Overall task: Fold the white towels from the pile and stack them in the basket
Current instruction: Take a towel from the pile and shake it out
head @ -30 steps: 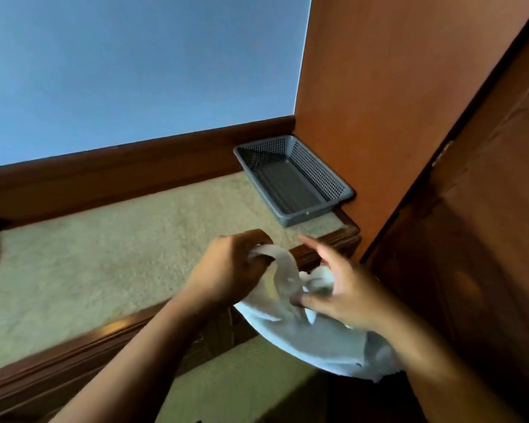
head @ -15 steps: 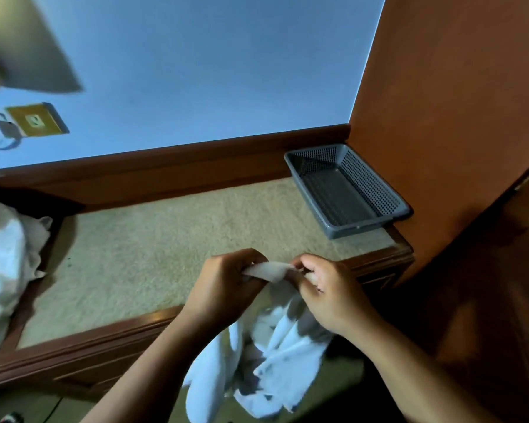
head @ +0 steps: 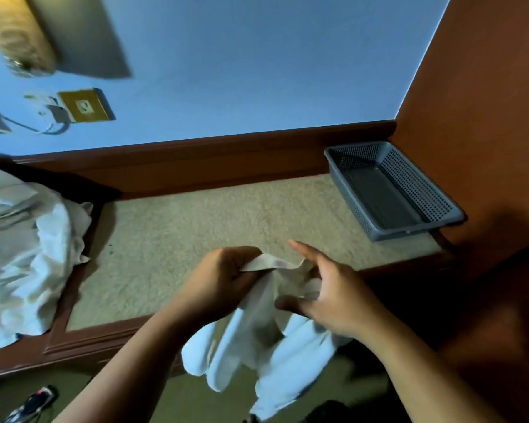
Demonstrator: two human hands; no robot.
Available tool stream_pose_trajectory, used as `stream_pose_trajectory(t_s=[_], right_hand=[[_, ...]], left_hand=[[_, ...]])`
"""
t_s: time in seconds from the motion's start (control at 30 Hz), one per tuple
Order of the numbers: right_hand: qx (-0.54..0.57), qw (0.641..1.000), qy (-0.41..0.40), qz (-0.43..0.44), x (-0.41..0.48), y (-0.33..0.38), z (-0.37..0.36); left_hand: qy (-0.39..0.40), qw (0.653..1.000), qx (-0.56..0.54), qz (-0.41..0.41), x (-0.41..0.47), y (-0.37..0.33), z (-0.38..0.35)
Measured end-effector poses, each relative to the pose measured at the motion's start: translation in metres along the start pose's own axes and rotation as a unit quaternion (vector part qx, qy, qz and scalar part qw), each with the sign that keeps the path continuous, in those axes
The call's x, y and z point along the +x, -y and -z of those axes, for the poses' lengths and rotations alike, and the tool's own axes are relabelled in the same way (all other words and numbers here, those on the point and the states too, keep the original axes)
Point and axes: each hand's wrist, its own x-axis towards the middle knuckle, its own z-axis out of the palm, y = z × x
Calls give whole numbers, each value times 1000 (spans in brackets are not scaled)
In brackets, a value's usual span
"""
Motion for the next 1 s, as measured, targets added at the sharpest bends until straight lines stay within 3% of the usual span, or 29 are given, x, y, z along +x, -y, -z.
stream_pose_trajectory(t_s=[0.03,0.13,0.2,0.3,0.37,0.53,0.57,0.63,0.7,0.77,0.8,0.83,0.87,0.93,1.0], right_hand=[[0,1000,4,14,2,4,-13],[49,994,-91,43,12,12,-25],[69,988,-130,57,18,18,-16],[97,984,-127,81,19,32,2],[151,972,-166,65,20,31,8],[184,955,-228,-45,28,8,17],[176,956,-223,-69,30,3,14],[199,953,-204,-100,29,-2,2],[267,941,-182,-106,25,-1,-11],[328,927,-157,-92,17,8,-18],[353,922,-139,-79,13,12,-20],[374,918,-115,-60,9,17,-20],[391,916,-83,-38,5,22,-20],[406,914,-25,5,0,29,-18],[401,915,-2,34,-5,33,-16]], left_hand=[[17,1000,4,-19,3,-7,5],[4,999,25,-20,8,-3,20],[23,998,45,45,6,26,22],[139,967,100,189,-17,88,0],[161,954,96,233,-40,117,-17],[-59,961,-117,245,-54,95,-13],[-115,940,-199,254,-48,77,-10],[-190,862,-367,295,-36,41,-9],[-154,790,-485,342,-26,18,-8],[-75,748,-566,339,-22,2,-13],[-54,756,-575,309,-23,-1,-16],[-44,794,-546,264,-24,0,-19],[-24,846,-490,211,-26,3,-22],[86,928,-349,96,-31,4,-29],[129,966,-222,37,-32,7,-37]])
